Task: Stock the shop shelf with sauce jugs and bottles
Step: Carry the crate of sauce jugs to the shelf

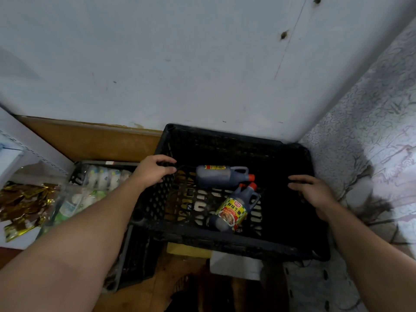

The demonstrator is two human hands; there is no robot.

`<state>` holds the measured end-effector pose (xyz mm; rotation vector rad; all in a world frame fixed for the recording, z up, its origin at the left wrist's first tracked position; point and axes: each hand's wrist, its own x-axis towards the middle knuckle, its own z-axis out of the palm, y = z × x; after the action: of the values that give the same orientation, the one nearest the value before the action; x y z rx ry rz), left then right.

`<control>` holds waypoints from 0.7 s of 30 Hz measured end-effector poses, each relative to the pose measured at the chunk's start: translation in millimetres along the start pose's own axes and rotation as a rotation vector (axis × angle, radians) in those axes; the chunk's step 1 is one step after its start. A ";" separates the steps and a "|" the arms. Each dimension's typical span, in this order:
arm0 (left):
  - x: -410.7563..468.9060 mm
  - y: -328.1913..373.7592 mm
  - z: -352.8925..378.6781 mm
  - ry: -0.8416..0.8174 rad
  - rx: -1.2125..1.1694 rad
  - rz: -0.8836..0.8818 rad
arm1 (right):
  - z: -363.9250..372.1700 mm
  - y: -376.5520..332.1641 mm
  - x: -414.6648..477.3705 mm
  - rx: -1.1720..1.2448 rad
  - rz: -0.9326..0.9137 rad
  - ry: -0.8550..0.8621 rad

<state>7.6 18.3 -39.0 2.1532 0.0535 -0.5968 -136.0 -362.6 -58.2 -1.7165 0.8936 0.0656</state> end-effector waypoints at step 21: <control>-7.5 -14.6 -20.9 -0.045 -0.090 -0.004 | 10.3 -16.2 -35.1 0.000 0.010 0.058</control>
<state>5.7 44.6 -36.2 2.0524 0.0592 -0.6326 -147.4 -334.4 -32.2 -1.7209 0.9452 0.0225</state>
